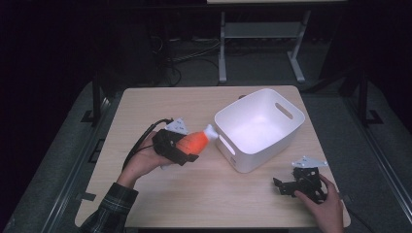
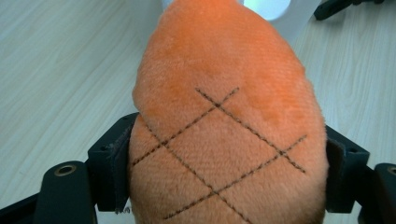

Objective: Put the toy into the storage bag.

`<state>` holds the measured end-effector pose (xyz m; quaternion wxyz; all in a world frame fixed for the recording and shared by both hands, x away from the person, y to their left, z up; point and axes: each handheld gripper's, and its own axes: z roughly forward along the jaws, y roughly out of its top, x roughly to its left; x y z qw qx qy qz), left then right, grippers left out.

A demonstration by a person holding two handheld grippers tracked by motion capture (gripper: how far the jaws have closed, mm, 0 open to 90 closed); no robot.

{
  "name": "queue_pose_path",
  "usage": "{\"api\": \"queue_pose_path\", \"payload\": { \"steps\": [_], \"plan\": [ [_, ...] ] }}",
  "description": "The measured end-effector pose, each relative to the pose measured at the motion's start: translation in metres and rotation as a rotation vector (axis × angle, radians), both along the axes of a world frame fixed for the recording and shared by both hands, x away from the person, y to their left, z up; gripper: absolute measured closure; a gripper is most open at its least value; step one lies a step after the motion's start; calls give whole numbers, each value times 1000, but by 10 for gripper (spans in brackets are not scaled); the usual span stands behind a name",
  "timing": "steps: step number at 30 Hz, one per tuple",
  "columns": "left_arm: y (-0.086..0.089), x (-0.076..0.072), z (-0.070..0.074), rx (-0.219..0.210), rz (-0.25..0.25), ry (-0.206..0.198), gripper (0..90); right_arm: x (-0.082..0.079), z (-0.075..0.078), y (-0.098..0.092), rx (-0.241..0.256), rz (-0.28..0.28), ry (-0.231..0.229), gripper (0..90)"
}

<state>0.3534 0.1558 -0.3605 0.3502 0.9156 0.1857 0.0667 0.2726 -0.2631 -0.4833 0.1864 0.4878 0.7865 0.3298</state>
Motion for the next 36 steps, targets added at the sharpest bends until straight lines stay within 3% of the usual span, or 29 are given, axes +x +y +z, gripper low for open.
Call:
{"api": "queue_pose_path", "payload": {
  "steps": [36],
  "plan": [
    [-25, 26, 45, -6, -29, -22, 213, 0, 0, 0, 0, 0, 1, 2]
  ]
}}
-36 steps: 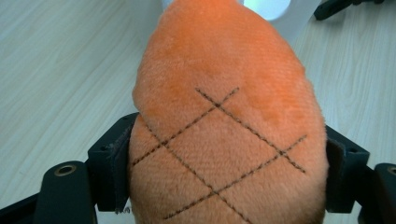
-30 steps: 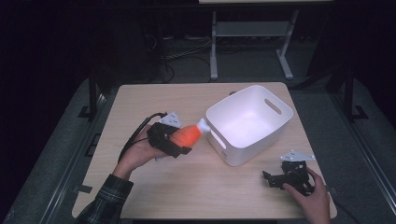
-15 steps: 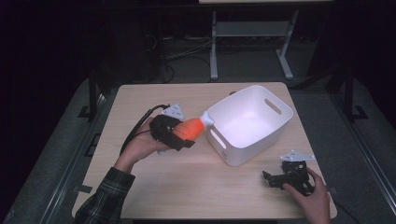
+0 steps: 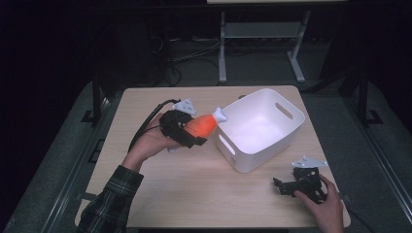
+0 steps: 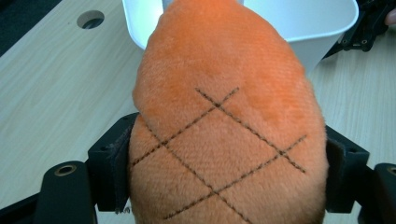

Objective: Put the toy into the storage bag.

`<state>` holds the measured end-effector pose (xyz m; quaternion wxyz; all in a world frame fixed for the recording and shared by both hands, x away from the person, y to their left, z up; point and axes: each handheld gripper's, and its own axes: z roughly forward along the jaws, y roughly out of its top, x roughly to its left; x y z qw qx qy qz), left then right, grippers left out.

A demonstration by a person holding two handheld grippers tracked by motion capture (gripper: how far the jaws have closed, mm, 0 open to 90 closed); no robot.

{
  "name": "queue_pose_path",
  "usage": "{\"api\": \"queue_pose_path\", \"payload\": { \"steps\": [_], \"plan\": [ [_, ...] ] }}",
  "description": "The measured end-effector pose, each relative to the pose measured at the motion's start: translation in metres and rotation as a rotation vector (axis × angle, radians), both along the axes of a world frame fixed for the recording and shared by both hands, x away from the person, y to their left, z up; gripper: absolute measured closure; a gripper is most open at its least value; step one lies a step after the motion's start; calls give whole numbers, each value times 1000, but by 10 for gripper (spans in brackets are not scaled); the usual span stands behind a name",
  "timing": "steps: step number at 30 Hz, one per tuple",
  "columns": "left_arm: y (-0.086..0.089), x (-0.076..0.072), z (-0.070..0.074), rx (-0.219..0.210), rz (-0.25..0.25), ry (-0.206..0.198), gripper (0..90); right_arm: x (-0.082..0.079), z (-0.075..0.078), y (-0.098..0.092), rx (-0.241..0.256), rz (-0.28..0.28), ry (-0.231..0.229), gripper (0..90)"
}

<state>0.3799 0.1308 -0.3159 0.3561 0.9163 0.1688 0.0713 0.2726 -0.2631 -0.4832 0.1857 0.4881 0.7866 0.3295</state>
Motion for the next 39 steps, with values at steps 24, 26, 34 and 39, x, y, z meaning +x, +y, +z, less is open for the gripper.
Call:
{"api": "queue_pose_path", "payload": {
  "steps": [24, 26, 34, 39],
  "plan": [
    [-28, 25, 16, 4, -15, -7, 214, 0, 0, 0, 1, -1, 1, 2],
    [-34, 28, 16, 3, -15, -9, 214, 0, 0, 0, 2, -2, 3, 2],
    [-48, 37, 20, 14, -17, -11, 214, 0, 0, 0, 1, -1, 1, 2],
    [-54, 42, 21, 15, -16, -10, 214, 0, 0, 0, 1, -1, 1, 2]
  ]
}}
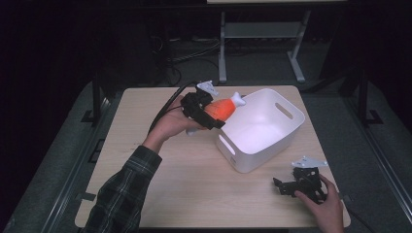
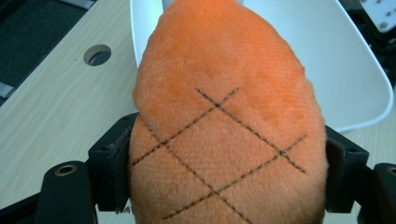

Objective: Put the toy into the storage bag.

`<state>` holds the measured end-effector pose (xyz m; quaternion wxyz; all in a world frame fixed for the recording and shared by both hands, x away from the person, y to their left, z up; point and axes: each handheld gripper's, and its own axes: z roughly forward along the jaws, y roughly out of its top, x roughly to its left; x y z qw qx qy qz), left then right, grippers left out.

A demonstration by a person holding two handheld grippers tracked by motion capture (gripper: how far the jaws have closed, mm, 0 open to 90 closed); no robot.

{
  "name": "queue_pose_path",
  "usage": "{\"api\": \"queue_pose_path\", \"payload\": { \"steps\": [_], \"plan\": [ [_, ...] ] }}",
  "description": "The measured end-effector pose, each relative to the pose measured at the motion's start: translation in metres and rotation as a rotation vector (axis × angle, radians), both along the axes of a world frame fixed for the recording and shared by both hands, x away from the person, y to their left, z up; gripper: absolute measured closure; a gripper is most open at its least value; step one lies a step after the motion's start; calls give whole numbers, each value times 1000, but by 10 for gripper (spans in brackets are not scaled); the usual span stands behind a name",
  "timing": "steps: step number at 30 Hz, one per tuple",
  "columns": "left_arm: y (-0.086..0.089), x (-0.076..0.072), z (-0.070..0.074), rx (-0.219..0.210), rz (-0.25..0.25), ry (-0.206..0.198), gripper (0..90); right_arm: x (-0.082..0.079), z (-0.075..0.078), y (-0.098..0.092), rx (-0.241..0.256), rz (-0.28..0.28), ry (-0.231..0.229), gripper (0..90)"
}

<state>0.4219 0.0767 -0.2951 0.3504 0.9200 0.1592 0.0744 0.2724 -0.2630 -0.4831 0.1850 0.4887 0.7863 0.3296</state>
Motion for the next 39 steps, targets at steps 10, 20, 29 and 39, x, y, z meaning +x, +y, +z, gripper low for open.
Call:
{"api": "queue_pose_path", "payload": {
  "steps": [10, 20, 29, 39],
  "plan": [
    [-23, 10, 4, 7, -7, -10, 215, 0, 0, 0, 0, 0, 0, 2],
    [-42, 16, 9, 18, -10, -30, 215, 0, 0, 0, -1, 0, -1, 2],
    [-61, 25, 9, 8, -10, -30, 215, 0, 0, 0, 0, -1, 0, 2],
    [-81, 37, -2, -22, -3, 1, 214, 0, 0, 0, -1, -1, 0, 2]
  ]
}}
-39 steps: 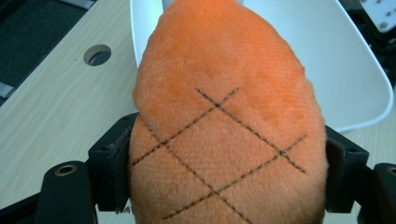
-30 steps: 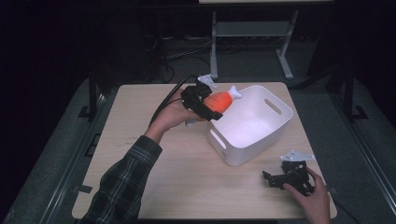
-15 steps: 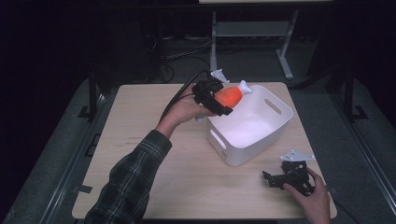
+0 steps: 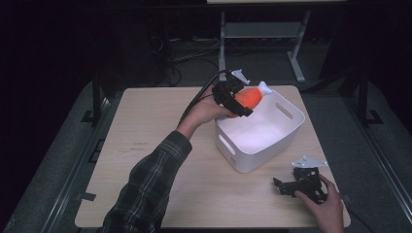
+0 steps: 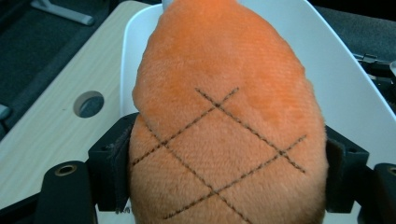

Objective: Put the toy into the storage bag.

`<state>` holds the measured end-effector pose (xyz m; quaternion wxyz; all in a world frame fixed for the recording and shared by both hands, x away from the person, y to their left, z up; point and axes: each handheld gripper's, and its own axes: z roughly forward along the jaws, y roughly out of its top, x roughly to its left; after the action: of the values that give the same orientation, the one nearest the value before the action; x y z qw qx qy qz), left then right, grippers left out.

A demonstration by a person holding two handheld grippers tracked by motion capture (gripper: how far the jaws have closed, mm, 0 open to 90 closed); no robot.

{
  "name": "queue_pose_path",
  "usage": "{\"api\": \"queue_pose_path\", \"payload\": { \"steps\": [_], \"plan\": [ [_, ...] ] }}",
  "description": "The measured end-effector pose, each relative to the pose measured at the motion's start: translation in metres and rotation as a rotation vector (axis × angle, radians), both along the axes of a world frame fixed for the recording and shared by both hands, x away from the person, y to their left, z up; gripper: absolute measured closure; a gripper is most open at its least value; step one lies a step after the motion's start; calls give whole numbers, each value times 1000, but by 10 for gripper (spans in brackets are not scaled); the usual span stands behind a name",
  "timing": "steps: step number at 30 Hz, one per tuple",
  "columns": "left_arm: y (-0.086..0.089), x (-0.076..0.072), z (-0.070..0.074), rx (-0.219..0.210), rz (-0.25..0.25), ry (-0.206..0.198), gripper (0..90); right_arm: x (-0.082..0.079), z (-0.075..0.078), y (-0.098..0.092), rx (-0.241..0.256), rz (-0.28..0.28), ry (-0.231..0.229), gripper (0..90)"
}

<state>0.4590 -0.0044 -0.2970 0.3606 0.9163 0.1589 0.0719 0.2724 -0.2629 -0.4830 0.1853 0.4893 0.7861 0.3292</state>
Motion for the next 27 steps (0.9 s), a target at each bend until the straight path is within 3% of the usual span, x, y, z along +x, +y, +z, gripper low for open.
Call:
{"api": "queue_pose_path", "payload": {
  "steps": [12, 16, 27],
  "plan": [
    [-17, 4, -18, 13, -7, 25, 207, 0, 0, 0, 0, 0, 0, 2],
    [-19, 6, -22, 44, -13, 23, 199, 0, 0, 0, 0, 0, 0, 2],
    [-21, 8, -28, 76, 6, 26, 180, 0, 0, 0, 1, 0, 1, 2]
  ]
}}
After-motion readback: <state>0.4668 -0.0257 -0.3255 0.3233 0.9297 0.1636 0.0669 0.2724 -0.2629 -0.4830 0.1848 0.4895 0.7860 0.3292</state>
